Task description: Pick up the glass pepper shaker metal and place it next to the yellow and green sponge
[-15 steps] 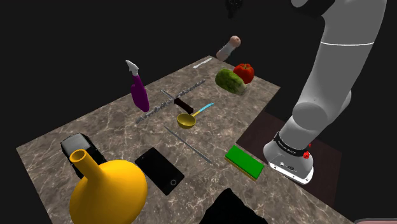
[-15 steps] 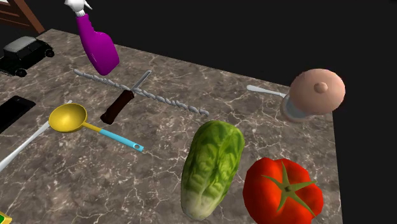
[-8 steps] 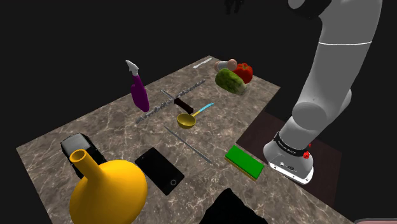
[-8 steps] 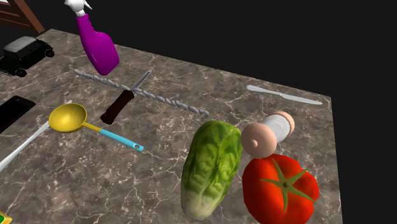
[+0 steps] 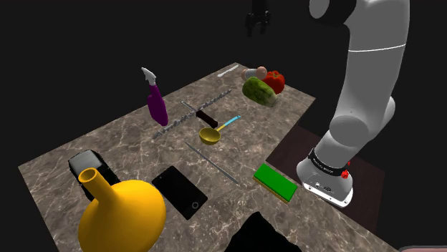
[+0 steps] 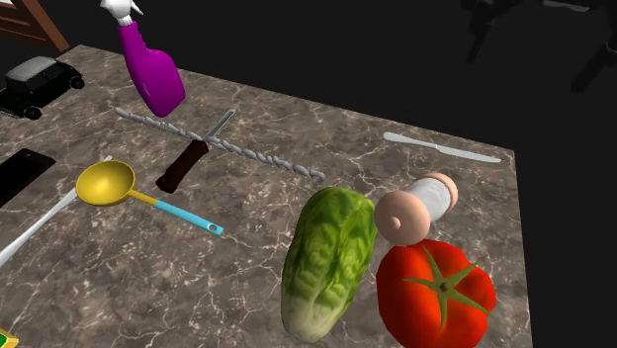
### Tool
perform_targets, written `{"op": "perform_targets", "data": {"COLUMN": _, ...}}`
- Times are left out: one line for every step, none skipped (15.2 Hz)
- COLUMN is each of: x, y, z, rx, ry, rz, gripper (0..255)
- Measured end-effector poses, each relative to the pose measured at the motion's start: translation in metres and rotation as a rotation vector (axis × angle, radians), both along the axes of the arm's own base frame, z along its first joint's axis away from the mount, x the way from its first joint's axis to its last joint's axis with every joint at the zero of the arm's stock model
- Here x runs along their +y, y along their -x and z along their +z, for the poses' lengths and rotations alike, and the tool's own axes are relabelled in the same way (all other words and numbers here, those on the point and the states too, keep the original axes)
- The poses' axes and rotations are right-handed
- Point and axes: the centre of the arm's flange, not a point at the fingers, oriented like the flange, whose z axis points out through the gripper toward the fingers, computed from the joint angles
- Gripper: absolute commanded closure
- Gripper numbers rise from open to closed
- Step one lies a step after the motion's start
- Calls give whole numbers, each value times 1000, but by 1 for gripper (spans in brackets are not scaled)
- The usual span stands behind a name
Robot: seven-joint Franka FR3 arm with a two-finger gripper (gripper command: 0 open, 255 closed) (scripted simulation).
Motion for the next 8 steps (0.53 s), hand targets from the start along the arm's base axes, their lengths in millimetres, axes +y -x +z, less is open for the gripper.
{"op": "perform_targets", "data": {"x": 0, "y": -2, "z": -15, "rx": 24, "ry": -6, "rz": -8, "gripper": 0}}
{"op": "perform_targets", "data": {"x": 1, "y": -2, "z": -27, "rx": 49, "ry": -11, "rz": -16, "gripper": 0}}
{"op": "perform_targets", "data": {"x": 2, "y": -3, "z": -41, "rx": 73, "ry": -17, "rz": -24, "gripper": 0}}
{"op": "perform_targets", "data": {"x": 6, "y": -4, "z": -53, "rx": 98, "ry": -23, "rz": -32, "gripper": 0}}
{"op": "perform_targets", "data": {"x": 5, "y": -5, "z": -68, "rx": 121, "ry": -28, "rz": -40, "gripper": 0}}
{"op": "perform_targets", "data": {"x": 5, "y": -5, "z": -83, "rx": 146, "ry": -34, "rz": -48, "gripper": 0}}
{"op": "perform_targets", "data": {"x": 6, "y": -7, "z": -96, "rx": 170, "ry": -40, "rz": -56, "gripper": 0}}
{"op": "perform_targets", "data": {"x": 8, "y": -8, "z": -107, "rx": 194, "ry": -45, "rz": -64, "gripper": 0}}
